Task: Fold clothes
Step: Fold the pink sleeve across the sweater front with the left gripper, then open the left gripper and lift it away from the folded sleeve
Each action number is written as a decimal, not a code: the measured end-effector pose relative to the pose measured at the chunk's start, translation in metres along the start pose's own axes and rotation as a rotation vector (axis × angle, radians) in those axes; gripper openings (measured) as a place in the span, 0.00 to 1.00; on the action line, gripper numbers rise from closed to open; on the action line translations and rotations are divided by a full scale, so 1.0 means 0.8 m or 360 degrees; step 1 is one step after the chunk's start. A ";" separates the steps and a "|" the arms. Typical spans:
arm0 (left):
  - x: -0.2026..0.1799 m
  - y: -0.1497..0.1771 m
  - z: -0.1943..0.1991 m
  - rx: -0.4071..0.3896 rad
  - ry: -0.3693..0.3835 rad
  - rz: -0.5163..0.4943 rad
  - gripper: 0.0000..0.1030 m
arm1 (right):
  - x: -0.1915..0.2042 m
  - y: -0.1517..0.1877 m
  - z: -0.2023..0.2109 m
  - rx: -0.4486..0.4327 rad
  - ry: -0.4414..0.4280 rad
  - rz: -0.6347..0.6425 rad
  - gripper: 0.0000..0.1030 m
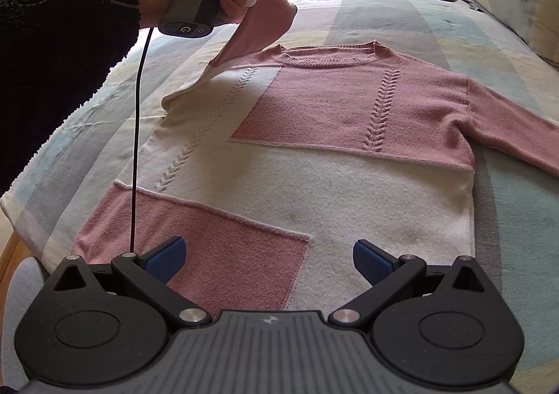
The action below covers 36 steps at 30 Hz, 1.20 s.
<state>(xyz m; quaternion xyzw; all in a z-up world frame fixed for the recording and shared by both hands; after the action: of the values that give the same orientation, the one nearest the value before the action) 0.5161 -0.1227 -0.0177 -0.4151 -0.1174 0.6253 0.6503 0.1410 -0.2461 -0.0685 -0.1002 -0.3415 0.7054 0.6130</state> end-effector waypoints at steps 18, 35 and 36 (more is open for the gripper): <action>0.036 0.098 -0.022 0.0423 0.0148 0.0000 0.99 | 0.003 0.000 0.003 -0.0016 0.0002 0.0021 1.00; -0.036 0.081 -0.029 0.0345 0.0360 -0.0130 0.99 | 0.010 0.000 -0.005 0.0008 0.0007 0.0046 1.00; -0.035 0.080 -0.024 0.0338 0.0344 -0.0145 0.99 | 0.010 0.000 -0.005 0.0007 0.0006 0.0046 1.00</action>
<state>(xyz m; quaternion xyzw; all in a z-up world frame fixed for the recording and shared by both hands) 0.4779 -0.1639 -0.0638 -0.4031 0.0013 0.5557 0.7271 0.1412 -0.2373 -0.0695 -0.1051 -0.3373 0.7147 0.6037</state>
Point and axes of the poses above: each gripper's, at about its wrist camera, not at the fingertips, and z roughly against the way its jaws point, x to its left, y to its underside, the point moved 2 cm from there along -z, roughly the way its jaws point, and after that the axes turned 3 degrees about -z, right-handed, at the moved point
